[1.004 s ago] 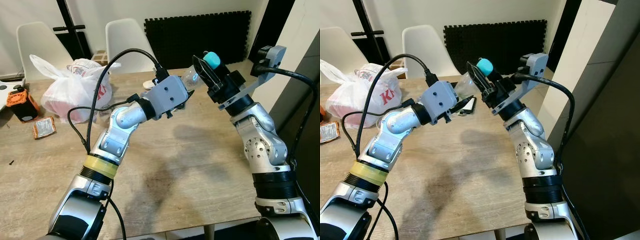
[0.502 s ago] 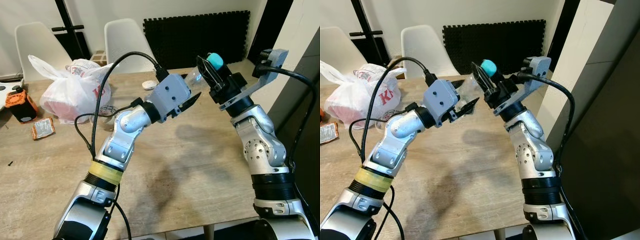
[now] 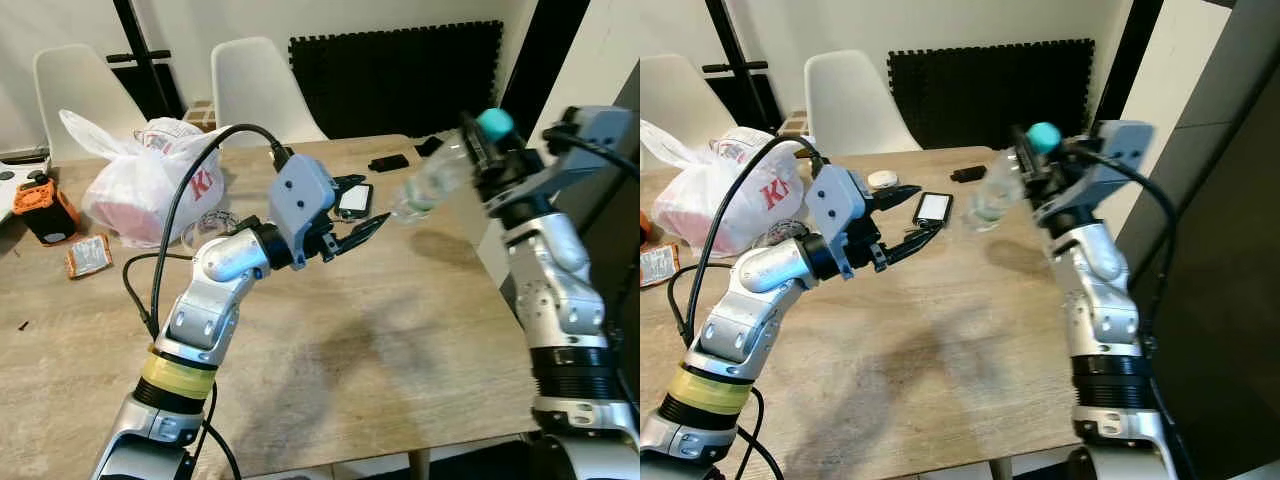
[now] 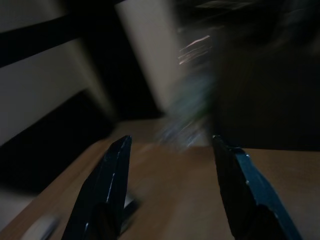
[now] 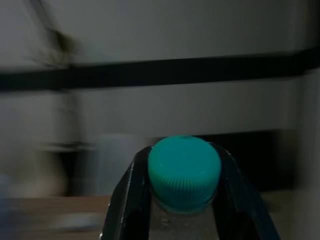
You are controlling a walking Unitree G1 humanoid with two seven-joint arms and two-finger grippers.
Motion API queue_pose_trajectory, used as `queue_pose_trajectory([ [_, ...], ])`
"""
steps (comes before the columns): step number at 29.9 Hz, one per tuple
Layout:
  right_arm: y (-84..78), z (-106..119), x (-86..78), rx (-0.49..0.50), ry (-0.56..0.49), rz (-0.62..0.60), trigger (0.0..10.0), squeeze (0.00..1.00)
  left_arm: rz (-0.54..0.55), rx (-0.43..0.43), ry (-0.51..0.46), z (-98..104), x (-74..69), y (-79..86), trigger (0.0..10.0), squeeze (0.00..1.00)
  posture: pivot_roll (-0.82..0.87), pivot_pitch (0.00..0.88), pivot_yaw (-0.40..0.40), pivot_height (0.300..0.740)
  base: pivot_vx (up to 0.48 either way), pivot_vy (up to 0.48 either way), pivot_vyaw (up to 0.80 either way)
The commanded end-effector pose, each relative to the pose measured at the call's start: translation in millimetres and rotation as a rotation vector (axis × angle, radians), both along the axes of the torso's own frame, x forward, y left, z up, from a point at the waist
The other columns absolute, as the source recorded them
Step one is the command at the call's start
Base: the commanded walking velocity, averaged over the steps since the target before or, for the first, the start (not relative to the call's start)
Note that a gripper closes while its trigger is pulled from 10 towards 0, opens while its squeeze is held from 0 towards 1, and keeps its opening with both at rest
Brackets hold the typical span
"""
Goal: Restocking fridge
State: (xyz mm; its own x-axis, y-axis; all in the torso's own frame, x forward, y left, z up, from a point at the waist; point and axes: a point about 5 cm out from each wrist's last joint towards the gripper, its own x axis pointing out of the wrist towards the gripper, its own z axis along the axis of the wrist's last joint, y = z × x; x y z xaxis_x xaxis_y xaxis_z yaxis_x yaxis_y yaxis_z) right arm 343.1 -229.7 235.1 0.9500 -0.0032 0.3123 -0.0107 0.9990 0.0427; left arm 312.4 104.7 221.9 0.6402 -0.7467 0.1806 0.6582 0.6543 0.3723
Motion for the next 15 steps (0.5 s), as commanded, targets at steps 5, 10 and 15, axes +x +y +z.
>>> queue_pose_trajectory([
  [5,-96.4,-47,-34.3,-0.063,0.158,-0.446,10.0,0.00,0.420,-0.036,0.056,-28,18.7,48.0,10.0,0.00,0.05,0.000,0.012,0.740,0.000,0.000,0.00],
  [10,-119.4,-72,-50.3,-0.038,0.247,-0.550,10.0,0.00,0.588,-0.019,-0.007,-25,21.2,71.4,10.0,0.00,0.06,0.000,0.013,0.740,0.000,0.000,0.00],
  [15,-140.4,-115,-74.3,0.016,0.390,-0.662,10.0,0.00,0.834,-0.032,-0.040,-20,19.8,116.2,10.0,0.00,0.07,0.000,0.017,0.740,0.000,0.000,0.00],
])
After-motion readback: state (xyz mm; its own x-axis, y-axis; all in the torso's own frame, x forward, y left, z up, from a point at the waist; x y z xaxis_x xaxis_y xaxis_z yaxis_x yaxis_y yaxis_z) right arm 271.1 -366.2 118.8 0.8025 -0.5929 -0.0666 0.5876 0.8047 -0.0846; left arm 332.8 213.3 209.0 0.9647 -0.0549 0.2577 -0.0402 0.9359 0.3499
